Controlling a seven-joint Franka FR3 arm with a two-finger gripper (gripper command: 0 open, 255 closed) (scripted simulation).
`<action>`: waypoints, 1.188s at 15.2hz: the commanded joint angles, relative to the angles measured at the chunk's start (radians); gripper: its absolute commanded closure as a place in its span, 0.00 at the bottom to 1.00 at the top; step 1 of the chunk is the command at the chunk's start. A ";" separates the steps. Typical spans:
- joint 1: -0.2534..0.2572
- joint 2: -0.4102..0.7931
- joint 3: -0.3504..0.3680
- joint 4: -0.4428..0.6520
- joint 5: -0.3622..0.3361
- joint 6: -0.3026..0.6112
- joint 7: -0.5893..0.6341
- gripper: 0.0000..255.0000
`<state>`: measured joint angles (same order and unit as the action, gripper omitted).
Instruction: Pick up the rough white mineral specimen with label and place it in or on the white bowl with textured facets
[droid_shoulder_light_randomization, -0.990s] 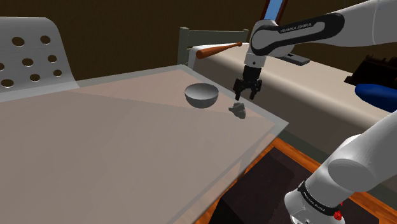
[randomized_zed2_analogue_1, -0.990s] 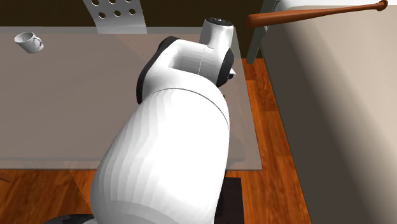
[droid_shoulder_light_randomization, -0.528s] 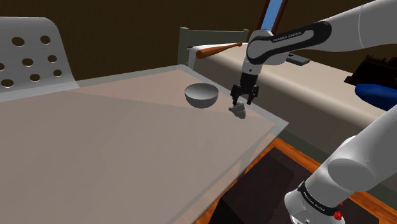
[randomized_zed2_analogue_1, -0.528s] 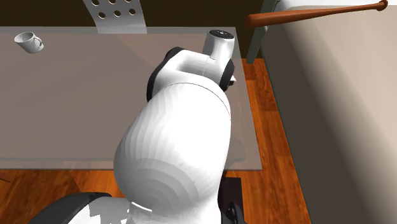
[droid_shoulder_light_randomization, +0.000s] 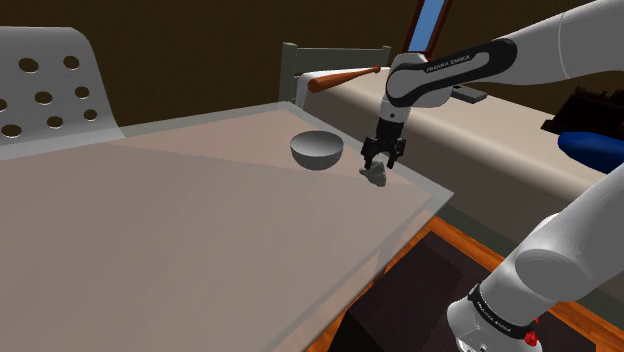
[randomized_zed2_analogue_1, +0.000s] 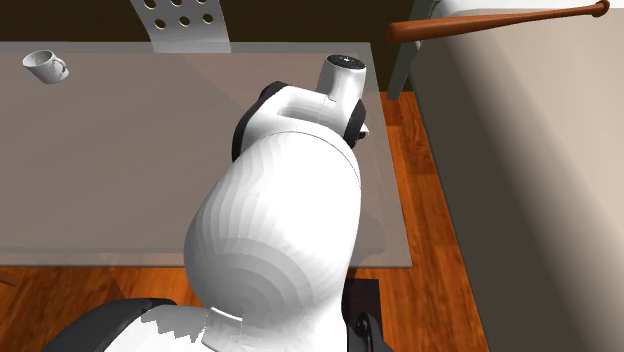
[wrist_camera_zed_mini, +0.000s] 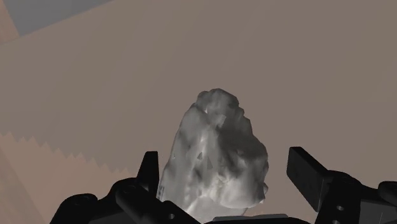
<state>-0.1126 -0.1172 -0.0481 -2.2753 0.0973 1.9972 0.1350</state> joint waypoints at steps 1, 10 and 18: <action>0.000 0.000 0.000 0.000 0.000 0.000 0.000 0.00; 0.000 0.000 0.000 0.000 0.000 0.000 0.000 1.00; -0.001 -0.037 0.000 0.058 -0.006 -0.095 0.010 1.00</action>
<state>-0.1131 -0.1469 -0.0479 -2.2263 0.0928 1.9189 0.1438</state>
